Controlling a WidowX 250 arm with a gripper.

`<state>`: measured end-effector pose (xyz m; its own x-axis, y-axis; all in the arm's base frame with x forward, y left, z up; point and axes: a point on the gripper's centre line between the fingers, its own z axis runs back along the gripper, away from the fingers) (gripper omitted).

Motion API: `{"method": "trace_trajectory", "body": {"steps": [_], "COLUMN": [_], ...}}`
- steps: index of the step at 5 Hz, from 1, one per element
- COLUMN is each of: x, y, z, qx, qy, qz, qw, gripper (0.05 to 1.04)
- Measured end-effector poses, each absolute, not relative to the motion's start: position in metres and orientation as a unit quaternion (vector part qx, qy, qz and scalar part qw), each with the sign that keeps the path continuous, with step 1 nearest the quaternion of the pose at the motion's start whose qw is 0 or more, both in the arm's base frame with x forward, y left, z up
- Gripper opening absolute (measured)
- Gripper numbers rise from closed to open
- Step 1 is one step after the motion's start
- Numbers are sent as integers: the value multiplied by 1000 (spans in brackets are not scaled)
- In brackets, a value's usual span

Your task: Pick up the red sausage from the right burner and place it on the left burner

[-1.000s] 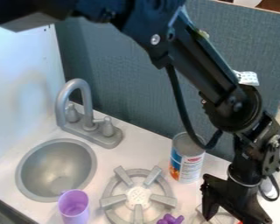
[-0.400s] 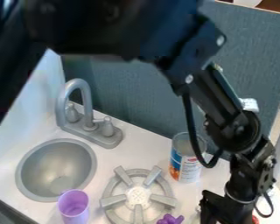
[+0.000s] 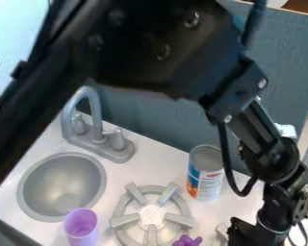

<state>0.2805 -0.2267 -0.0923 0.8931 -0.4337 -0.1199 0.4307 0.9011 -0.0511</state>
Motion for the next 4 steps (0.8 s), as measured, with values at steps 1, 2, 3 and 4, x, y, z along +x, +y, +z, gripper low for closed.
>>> {"method": "trace_trajectory", "body": {"steps": [1,2,3,4], "x": [284,287,286,279], "y": [-232,-231,-231,-226], "z": [-95,-96,-97,-94], "qx": [-16,-9,-10,-10], "qy": [67,68,62,61], "qz": [-222,-216,-213,-205], "qw": [973,974,975,977], "gripper": [945,678,569,569]}}
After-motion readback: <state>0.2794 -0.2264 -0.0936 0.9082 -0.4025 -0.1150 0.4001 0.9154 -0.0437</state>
